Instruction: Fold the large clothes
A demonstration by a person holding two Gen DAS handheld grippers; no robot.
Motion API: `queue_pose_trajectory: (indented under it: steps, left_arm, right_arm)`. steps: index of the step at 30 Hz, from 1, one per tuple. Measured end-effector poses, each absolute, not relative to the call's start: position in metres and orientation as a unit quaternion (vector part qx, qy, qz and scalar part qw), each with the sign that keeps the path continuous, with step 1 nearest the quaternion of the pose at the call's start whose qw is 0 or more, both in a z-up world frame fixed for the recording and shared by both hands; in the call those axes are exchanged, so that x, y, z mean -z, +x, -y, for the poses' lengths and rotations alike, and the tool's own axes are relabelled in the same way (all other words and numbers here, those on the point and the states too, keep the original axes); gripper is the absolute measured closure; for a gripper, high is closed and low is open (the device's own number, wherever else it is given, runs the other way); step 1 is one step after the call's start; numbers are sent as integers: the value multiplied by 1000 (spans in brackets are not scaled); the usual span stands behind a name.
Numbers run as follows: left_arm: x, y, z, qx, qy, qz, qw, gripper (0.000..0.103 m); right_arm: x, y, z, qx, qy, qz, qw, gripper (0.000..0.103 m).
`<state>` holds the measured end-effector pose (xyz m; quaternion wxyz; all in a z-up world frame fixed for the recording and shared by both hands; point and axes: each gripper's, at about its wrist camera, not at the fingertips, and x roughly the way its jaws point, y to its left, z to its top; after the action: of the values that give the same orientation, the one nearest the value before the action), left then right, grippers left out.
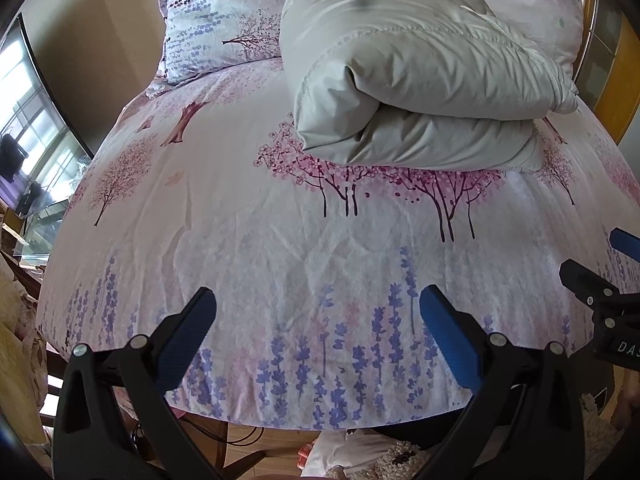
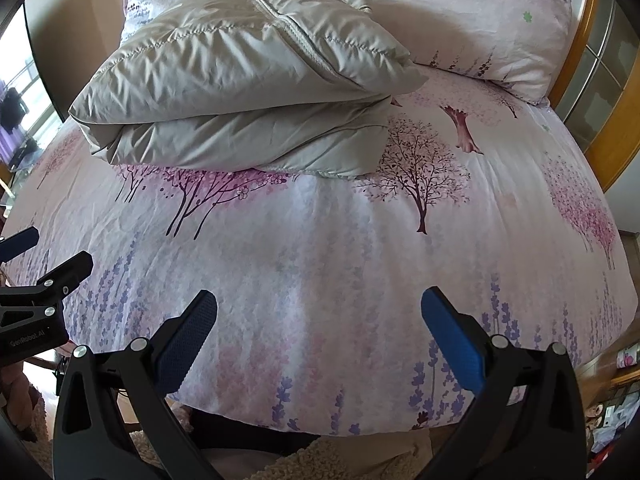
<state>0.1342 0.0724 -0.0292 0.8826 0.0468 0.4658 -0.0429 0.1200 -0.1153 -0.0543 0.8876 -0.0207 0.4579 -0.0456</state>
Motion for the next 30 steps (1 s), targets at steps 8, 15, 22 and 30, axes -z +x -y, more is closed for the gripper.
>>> queue_pose_trajectory:
  steps: [8, 15, 22, 30]
  left_arm:
    - [29, 134, -72, 44, 45, -466, 883, 2]
    - [30, 134, -73, 45, 42, -467, 882, 2]
    - [31, 134, -73, 47, 41, -468, 881, 2]
    - [31, 134, -73, 48, 40, -469, 881, 2]
  right_arm:
    - [56, 121, 115, 47, -17, -459, 887, 1]
    - [57, 121, 113, 47, -16, -459, 887, 1]
    - [57, 121, 112, 48, -13, -458, 887, 1]
    - [58, 122, 114, 46, -7, -460, 887, 1]
